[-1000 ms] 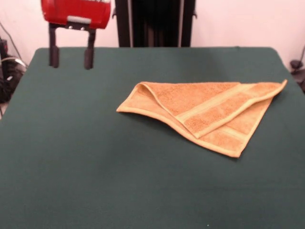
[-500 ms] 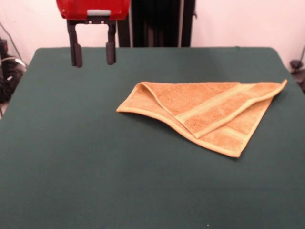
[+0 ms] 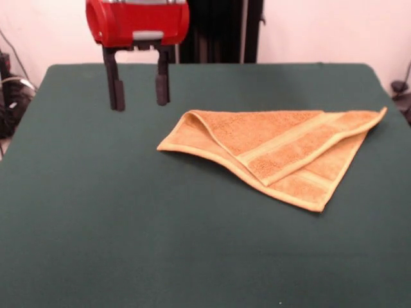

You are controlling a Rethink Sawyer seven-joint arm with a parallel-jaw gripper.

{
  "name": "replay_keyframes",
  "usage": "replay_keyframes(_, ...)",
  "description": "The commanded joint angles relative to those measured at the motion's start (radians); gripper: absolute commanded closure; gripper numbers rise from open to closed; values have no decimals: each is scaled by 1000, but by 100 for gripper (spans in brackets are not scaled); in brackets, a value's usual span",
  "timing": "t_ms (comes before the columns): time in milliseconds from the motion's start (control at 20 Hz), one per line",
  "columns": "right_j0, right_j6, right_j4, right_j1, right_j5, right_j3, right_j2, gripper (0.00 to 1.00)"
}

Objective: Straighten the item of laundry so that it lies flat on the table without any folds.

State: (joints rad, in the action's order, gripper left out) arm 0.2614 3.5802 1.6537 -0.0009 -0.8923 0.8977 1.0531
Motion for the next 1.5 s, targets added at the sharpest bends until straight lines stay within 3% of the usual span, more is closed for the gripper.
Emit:
replay_keyframes(50, -7, 378, 14, 149, -143, -173, -108, 0)
replay_keyframes(700, -3, 399, -24, 111, -271, -194, -70, 0)
replay_keyframes(1250, -29, 297, -47, 96, -386, -210, -117, 0)
replay_keyframes(1500, -28, 270, -68, 123, -371, -231, -135, 0)
